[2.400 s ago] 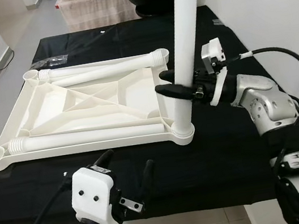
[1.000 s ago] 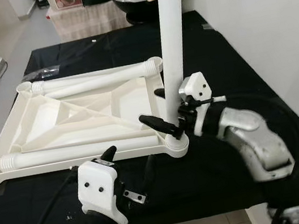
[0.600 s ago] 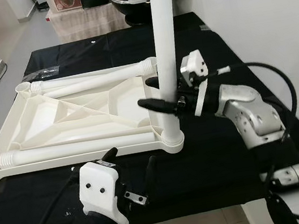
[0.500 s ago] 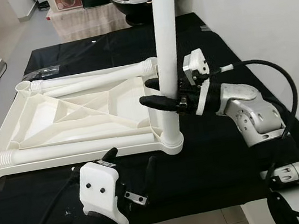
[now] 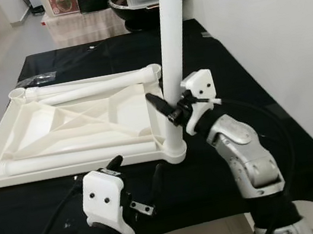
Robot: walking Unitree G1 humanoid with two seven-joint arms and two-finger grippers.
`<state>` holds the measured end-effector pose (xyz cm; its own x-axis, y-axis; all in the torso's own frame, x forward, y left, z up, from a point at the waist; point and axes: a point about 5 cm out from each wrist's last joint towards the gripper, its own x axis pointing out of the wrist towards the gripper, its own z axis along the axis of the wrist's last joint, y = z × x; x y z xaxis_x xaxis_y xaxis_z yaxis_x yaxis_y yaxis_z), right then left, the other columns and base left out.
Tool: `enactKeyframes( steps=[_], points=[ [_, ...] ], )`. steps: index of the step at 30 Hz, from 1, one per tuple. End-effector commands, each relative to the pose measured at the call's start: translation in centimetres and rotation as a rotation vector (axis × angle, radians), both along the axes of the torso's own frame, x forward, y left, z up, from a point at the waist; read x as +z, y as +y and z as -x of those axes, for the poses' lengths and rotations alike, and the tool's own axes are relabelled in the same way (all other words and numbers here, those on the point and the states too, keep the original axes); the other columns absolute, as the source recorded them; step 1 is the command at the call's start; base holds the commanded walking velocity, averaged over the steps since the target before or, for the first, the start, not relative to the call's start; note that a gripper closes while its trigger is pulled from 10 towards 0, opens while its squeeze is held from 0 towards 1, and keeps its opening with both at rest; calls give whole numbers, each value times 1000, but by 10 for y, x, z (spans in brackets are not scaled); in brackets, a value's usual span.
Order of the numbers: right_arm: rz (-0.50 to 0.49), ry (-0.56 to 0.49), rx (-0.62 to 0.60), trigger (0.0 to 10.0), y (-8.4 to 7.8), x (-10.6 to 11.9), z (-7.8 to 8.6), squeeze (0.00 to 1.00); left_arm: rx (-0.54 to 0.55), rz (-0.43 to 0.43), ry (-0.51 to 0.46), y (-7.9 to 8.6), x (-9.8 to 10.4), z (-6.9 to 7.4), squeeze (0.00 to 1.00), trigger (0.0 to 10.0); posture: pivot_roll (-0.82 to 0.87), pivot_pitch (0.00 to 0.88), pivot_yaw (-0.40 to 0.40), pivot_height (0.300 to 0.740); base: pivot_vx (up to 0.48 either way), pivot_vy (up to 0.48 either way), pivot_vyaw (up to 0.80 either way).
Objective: Building children table
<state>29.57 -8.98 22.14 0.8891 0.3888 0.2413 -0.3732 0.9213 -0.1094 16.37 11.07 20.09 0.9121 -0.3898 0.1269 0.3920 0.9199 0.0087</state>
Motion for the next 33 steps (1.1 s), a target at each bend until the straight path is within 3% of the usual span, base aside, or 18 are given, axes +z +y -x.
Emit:
enactKeyframes(
  steps=[1,4,9,10,11,12,19,20,21,25,33],
  points=[
    [49,125,45,0,16,-27,9,0,6,-13,3,2,0,0,0,10000,56,150,6,740,0,0,0],
    [41,127,94,0,23,-26,7,0,10,-17,6,3,-1,-1,0,10000,58,155,4,740,0,0,0],
    [39,123,59,0,24,-20,2,0,7,-27,6,5,-1,-1,0,10000,79,158,7,740,0,0,0],
    [29,129,64,10000,23,-19,1,0,8,-30,5,5,0,0,0,10000,85,161,7,740,0,0,0],
    [13,135,82,10000,24,-18,1,157,8,-31,5,5,0,0,0,10000,88,163,8,740,0,0,0],
    [5,129,144,10000,25,-16,-1,1000,9,-31,6,5,0,0,0,10000,88,163,8,740,0,0,0],
    [22,99,380,10000,20,-2,-9,1000,6,-29,9,4,0,2,0,10000,89,173,-1,740,0,0,0],
    [64,84,442,10000,15,2,-15,165,6,-27,9,4,1,2,0,10000,93,175,-4,740,0,0,0],
    [94,75,493,10000,11,5,-19,0,6,-26,9,3,1,2,0,10000,93,175,-4,740,0,0,0],
    [234,44,732,10000,2,13,-28,0,6,-21,12,2,1,4,0,10000,99,181,-10,740,0,0,0],
    [286,90,878,10000,0,16,-43,0,11,-20,18,2,2,8,0,10000,130,198,-15,740,0,0,0]
  ],
)
